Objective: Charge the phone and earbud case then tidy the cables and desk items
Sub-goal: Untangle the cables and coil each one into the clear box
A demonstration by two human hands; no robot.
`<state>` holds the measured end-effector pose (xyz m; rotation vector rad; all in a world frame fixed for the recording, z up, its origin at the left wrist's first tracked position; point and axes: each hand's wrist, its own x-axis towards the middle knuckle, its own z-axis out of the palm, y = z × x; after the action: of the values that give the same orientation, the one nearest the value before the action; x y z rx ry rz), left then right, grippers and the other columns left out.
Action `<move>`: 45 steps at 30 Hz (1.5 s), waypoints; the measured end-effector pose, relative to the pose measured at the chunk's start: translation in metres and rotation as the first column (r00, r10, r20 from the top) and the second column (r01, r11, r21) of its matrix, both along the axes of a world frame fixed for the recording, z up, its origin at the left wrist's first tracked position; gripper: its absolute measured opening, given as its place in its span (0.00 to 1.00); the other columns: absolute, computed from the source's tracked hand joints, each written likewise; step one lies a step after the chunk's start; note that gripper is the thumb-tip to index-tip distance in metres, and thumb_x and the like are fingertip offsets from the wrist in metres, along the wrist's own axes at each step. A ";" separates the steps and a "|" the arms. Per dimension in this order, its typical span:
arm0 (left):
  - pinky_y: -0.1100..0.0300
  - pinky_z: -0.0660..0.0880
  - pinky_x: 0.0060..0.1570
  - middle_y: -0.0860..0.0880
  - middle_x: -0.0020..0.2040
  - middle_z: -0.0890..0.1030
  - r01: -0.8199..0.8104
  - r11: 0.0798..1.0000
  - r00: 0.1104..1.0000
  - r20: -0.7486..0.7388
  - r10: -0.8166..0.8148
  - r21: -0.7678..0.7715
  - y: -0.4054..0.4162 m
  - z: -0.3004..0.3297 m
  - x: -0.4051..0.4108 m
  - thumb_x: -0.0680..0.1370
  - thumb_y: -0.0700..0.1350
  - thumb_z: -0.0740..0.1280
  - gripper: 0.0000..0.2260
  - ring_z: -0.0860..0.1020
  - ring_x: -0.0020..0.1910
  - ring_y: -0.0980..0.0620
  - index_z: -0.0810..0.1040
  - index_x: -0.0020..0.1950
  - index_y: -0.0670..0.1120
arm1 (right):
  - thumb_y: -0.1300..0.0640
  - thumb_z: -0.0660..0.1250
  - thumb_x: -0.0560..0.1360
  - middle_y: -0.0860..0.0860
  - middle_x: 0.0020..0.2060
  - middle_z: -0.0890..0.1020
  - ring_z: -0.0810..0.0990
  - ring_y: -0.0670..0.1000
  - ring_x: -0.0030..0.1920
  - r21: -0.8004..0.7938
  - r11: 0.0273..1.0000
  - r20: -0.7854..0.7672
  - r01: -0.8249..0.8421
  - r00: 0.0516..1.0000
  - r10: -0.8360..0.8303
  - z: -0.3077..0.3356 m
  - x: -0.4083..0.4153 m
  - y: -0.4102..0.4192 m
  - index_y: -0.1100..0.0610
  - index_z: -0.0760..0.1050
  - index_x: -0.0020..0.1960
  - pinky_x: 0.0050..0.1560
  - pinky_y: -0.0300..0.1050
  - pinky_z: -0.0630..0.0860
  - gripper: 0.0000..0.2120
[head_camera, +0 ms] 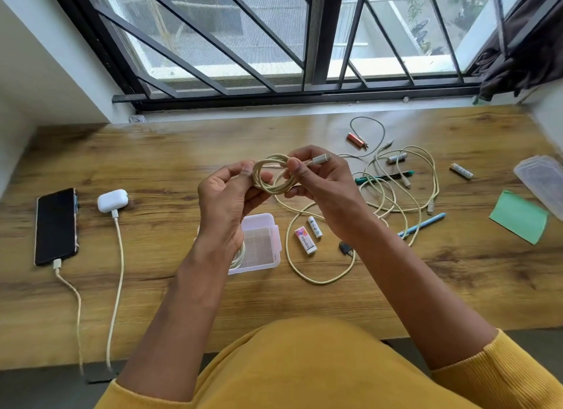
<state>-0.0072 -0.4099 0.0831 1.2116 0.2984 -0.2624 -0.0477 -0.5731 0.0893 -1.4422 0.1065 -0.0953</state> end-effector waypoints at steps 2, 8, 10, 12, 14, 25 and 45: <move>0.57 0.85 0.42 0.41 0.45 0.89 0.011 1.000 1.000 -0.001 -0.010 0.009 0.000 0.000 0.000 0.82 0.39 0.72 0.03 0.88 0.42 0.47 0.84 0.54 0.41 | 0.63 0.66 0.84 0.65 0.45 0.80 0.79 0.61 0.45 -0.004 1.000 0.001 0.002 1.000 -0.002 0.001 0.001 -0.001 0.67 0.78 0.55 0.47 0.55 0.80 0.06; 0.56 0.85 0.44 0.43 0.42 0.88 0.026 1.000 1.000 -0.012 -0.026 -0.002 -0.002 0.000 0.000 0.84 0.38 0.68 0.06 0.88 0.42 0.49 0.85 0.51 0.42 | 0.63 0.66 0.84 0.66 0.46 0.80 0.80 0.62 0.46 -0.015 1.000 -0.022 0.026 0.999 -0.026 0.004 0.002 -0.001 0.66 0.77 0.56 0.49 0.57 0.81 0.05; 0.57 0.84 0.43 0.43 0.41 0.88 0.009 1.000 1.000 -0.024 -0.009 -0.003 -0.002 -0.001 0.000 0.85 0.37 0.67 0.07 0.88 0.41 0.49 0.85 0.52 0.41 | 0.62 0.66 0.84 0.67 0.47 0.80 0.80 0.62 0.48 -0.018 0.999 -0.038 0.030 0.999 -0.031 0.003 0.002 0.000 0.65 0.77 0.56 0.52 0.62 0.81 0.06; 0.57 0.84 0.43 0.43 0.41 0.87 0.002 1.000 0.999 -0.037 -0.003 -0.013 -0.003 -0.002 0.000 0.85 0.37 0.66 0.08 0.87 0.40 0.50 0.85 0.53 0.40 | 0.61 0.67 0.84 0.67 0.48 0.79 0.81 0.61 0.48 -0.019 0.999 -0.053 0.033 0.998 -0.034 0.003 0.002 0.001 0.65 0.77 0.56 0.54 0.64 0.81 0.06; 0.57 0.84 0.44 0.43 0.41 0.87 0.008 1.000 0.999 -0.043 -0.009 -0.019 -0.004 -0.002 0.000 0.86 0.38 0.65 0.08 0.86 0.40 0.51 0.85 0.54 0.40 | 0.61 0.67 0.84 0.65 0.49 0.79 0.82 0.57 0.46 -0.027 0.999 -0.061 0.038 0.997 -0.040 0.002 0.003 0.002 0.64 0.77 0.56 0.51 0.60 0.82 0.06; 0.52 0.80 0.63 0.45 0.44 0.87 0.209 0.956 0.971 -0.068 -0.227 -0.207 0.000 -0.003 0.004 0.85 0.41 0.65 0.09 0.86 0.46 0.50 0.84 0.53 0.41 | 0.61 0.65 0.85 0.65 0.48 0.79 0.80 0.54 0.40 0.022 0.999 -0.043 0.032 0.999 -0.031 0.004 0.007 -0.002 0.65 0.75 0.55 0.38 0.45 0.76 0.06; 0.55 0.81 0.55 0.46 0.49 0.84 0.392 0.909 0.900 0.266 -0.346 -0.144 0.004 0.005 -0.002 0.80 0.32 0.68 0.13 0.85 0.47 0.50 0.81 0.61 0.45 | 0.59 0.66 0.85 0.62 0.43 0.84 0.82 0.57 0.42 0.041 0.997 -0.067 0.059 0.996 -0.056 -0.005 0.007 -0.008 0.65 0.80 0.54 0.38 0.46 0.77 0.09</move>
<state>-0.0094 -0.4058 0.0877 1.0855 -0.1681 -0.4642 -0.0410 -0.5813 0.0841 -1.4003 0.2025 -0.0921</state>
